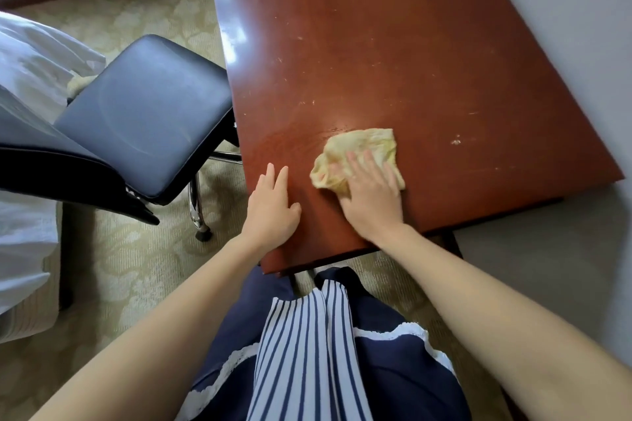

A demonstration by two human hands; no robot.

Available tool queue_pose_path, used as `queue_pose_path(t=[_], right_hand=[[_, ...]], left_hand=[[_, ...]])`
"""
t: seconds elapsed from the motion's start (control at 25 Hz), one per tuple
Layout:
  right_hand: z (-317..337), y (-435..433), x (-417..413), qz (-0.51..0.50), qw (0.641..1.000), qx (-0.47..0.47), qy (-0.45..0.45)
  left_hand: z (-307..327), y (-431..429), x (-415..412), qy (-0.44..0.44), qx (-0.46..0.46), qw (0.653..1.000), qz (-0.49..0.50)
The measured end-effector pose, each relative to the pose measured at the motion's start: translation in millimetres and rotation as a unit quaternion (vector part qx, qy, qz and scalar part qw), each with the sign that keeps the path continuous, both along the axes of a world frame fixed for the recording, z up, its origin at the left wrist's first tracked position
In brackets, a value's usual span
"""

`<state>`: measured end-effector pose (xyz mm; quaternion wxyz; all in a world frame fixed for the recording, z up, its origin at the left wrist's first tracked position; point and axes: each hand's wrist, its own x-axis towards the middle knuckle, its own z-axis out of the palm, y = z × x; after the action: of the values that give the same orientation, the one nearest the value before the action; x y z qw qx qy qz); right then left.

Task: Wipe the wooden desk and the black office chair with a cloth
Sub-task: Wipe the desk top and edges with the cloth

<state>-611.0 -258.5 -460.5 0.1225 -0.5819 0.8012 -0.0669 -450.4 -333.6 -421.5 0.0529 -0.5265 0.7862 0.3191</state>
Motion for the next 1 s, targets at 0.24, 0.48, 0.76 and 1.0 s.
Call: queue_pose_path(t=[0.24,0.48,0.76,1.0], right_hand=[[10,87,-20,0.151,0.988,-0.022,0.004],[17,137,-97,0.059,0.998,-0.004,0.019],[17,105,-185,-0.252,0.965,0.053,-0.050],[7,30,-161,-0.282,0.951,0.105,-0.066]], left_hand=[[-7,9,-35,-0.056,-0.008,0.994,-0.091],[-8,19,-70,-0.079,-0.027,0.983,-0.162],[-11,24,-75,-0.141,-0.024,0.976,-0.162],[-12,19,-69,-0.145,-0.005,0.978,-0.152]])
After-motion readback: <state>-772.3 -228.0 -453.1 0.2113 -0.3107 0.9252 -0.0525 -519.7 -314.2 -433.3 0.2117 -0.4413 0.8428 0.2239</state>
